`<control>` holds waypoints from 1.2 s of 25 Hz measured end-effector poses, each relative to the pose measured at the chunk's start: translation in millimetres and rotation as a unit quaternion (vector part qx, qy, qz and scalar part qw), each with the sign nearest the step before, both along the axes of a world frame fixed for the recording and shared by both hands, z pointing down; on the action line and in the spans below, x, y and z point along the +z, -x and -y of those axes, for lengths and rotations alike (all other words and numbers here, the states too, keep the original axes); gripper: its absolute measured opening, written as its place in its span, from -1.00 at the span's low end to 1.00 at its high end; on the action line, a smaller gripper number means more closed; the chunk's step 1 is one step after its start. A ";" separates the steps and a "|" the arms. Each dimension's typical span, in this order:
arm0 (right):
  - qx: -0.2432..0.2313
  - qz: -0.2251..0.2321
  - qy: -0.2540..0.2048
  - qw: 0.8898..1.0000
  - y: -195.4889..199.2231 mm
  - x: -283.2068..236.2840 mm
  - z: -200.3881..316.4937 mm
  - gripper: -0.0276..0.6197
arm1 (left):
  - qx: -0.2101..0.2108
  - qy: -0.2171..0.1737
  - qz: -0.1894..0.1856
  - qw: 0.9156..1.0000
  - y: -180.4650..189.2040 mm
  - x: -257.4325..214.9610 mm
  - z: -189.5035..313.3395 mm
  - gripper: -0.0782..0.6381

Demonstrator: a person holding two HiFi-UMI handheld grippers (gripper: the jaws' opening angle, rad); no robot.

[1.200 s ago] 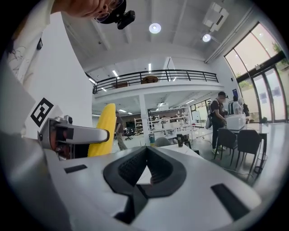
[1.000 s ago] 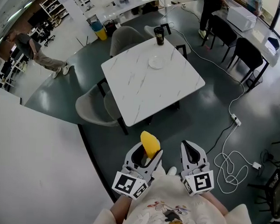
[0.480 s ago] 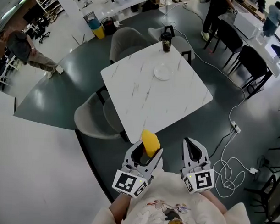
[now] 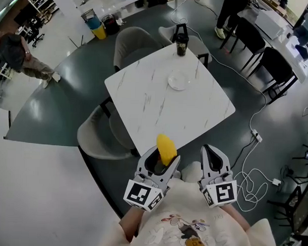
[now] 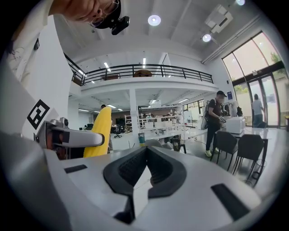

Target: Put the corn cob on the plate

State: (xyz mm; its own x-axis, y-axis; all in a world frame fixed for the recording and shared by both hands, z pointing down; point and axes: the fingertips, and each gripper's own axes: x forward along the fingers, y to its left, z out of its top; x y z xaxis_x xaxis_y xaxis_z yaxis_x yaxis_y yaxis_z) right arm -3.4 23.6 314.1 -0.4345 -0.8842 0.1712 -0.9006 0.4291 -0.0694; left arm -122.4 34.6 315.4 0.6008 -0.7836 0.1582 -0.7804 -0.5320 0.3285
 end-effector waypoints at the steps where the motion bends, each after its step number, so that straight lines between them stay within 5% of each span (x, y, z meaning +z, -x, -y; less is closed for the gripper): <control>1: 0.001 -0.001 0.001 1.000 -0.5 0.4 4.8 -0.90 | 0.001 0.004 -0.002 1.000 -0.7 2.1 5.0 -0.06; 15: -0.012 0.003 0.010 1.000 -21.3 16.4 100.1 -0.90 | -0.005 0.029 0.006 1.000 -26.0 22.6 93.2 -0.06; 30: -0.090 -0.016 0.059 0.994 -56.1 70.7 224.0 -0.90 | -0.076 0.091 0.039 0.992 -69.3 75.2 216.8 -0.06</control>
State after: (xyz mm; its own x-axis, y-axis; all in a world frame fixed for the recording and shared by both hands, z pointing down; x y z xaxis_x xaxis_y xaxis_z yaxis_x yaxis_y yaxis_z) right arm 52.8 -200.4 384.8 -0.5774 -0.7654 0.2842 -0.8120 0.5747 -0.1016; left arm -53.1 -182.3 390.6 0.4590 -0.8183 0.3459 -0.8734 -0.3443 0.3443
